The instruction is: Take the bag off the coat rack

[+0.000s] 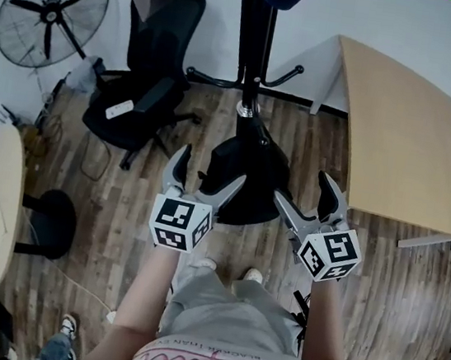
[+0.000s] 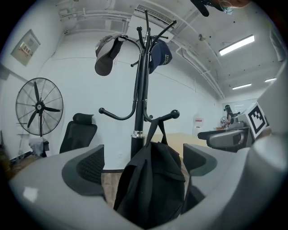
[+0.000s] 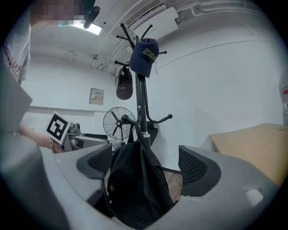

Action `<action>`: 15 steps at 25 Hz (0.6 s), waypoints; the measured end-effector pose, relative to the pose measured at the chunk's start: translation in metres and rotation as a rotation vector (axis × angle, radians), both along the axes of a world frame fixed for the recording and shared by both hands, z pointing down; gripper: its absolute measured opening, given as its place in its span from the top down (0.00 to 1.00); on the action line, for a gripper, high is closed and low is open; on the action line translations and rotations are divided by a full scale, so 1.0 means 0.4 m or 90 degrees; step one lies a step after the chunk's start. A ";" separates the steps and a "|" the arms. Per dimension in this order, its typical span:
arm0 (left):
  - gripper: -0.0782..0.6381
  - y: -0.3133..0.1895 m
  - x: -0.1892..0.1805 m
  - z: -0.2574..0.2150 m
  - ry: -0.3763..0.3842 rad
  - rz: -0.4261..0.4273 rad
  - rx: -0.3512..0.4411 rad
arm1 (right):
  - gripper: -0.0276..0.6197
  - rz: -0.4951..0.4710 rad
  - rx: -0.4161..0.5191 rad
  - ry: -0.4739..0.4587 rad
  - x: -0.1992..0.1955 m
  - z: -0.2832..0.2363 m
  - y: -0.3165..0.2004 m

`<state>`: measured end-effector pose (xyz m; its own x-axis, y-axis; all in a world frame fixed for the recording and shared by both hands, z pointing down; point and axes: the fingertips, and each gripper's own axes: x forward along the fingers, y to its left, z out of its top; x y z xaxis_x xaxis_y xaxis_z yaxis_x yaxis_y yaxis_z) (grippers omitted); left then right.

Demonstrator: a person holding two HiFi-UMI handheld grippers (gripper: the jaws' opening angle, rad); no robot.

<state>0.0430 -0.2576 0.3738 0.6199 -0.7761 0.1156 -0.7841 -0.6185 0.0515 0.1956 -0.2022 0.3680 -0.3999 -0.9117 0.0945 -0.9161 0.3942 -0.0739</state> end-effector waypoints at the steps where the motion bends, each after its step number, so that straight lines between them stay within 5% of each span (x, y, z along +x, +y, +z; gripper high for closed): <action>1: 0.13 0.006 0.002 0.011 -0.004 -0.008 -0.004 | 0.25 -0.009 -0.003 -0.001 0.003 0.009 0.001; 15: 0.18 0.047 -0.002 0.136 -0.041 -0.068 -0.048 | 0.28 -0.087 -0.054 0.009 -0.005 0.133 -0.008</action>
